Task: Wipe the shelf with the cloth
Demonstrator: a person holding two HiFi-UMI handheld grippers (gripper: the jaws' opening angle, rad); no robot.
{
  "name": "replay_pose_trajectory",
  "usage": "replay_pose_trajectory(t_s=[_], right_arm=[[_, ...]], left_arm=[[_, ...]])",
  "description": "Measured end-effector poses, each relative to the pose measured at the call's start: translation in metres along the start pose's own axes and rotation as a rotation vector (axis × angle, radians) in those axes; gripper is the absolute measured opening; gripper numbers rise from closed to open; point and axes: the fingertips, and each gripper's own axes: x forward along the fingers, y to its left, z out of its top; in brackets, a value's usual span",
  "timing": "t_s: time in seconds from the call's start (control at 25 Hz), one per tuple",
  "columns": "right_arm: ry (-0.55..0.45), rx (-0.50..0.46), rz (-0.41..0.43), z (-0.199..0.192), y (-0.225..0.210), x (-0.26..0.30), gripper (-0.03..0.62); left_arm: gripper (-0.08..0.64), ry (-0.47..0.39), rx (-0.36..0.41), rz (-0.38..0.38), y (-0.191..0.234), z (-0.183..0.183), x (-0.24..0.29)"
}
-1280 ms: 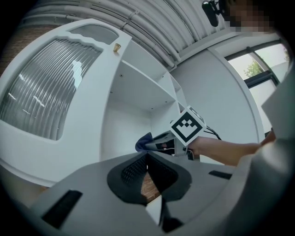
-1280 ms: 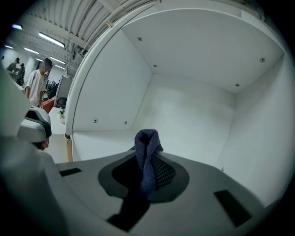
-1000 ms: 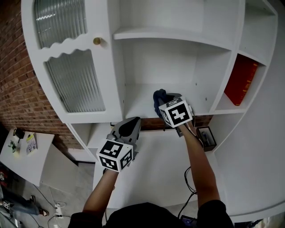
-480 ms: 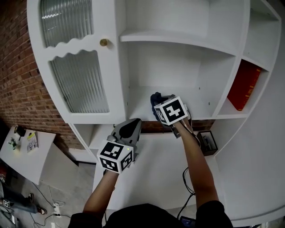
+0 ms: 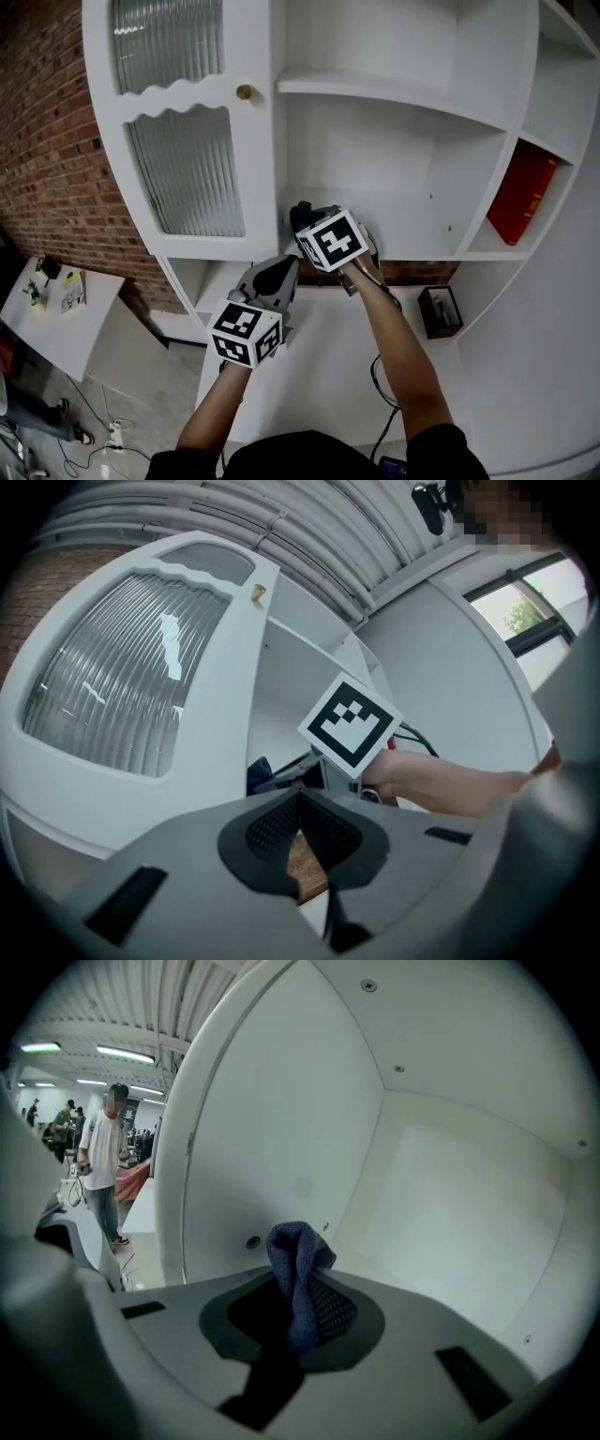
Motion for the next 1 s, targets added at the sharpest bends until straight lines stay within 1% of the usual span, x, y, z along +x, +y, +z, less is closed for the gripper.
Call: replay_pose_trajectory(t_s=[0.12,0.24,0.36,0.56,1.0], right_arm=[[-0.007,-0.012,0.009,0.003,0.004,0.002,0.057],[-0.001,-0.004,0.016,0.001,0.0,0.001,0.057],[0.002,-0.004,0.003,-0.003,-0.005,-0.001,0.057],[0.029,0.001,-0.068,-0.016,-0.03,-0.01,0.057],[0.089,0.133,-0.247,-0.077,-0.132,-0.054,0.057]], left_arm=[[0.014,-0.003,-0.003,0.011,0.005,0.0,-0.003],[0.014,-0.009,-0.004,0.012,0.007,0.002,-0.003],[0.014,-0.011,-0.004,0.003,0.005,0.002,0.0],[0.014,-0.004,-0.003,-0.024,-0.004,-0.001,0.007],[0.014,-0.001,0.0,-0.088,-0.026,-0.001,0.025]])
